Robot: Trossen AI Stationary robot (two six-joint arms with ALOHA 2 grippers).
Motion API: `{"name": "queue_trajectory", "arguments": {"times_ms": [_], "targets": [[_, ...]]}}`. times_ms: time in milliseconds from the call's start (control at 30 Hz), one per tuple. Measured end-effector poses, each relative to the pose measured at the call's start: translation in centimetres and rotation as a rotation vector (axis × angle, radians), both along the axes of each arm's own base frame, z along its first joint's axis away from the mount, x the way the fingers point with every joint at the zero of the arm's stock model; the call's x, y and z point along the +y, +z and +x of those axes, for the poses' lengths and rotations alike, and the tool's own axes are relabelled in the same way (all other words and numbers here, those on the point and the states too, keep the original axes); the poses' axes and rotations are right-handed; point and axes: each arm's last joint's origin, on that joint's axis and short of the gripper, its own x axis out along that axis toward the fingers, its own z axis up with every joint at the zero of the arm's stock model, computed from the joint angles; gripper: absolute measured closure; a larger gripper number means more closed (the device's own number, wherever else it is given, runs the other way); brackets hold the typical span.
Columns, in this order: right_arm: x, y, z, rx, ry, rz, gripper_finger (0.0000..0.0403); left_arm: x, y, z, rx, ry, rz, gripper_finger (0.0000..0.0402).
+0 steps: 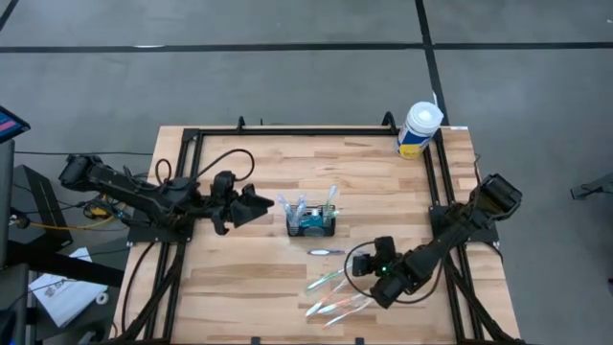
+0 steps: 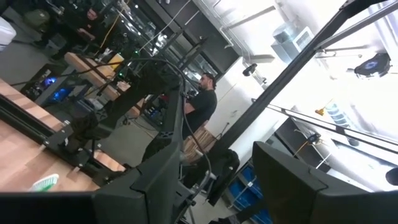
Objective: Pick & Place toothbrushing station
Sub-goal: Put the green toothbrush into the black wire organizer
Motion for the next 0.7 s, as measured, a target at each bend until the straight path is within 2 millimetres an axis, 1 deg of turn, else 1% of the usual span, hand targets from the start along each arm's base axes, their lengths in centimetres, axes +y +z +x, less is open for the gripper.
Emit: {"name": "queue_trajectory", "arguments": {"times_ms": [167,333,500,700], "targets": [[-0.2,-0.6,-0.3,0.027,0.006,0.037,0.0245,0.2,0.0,0.1,0.000,-0.013,0.001,0.0204],[-0.1,-2.3,-0.7,0.010,-0.002,0.051,0.0245,0.4,0.0,0.1,0.001,-0.022,-0.007,0.0204],[-0.4,-3.2,0.1,-0.040,-0.023,0.060,0.0245,0.4,-0.1,0.1,0.005,-0.025,-0.012,0.0204],[-0.8,-3.1,0.8,-0.083,-0.049,0.059,0.0245,0.4,-0.1,0.1,0.015,-0.053,-0.021,0.0204]]}}
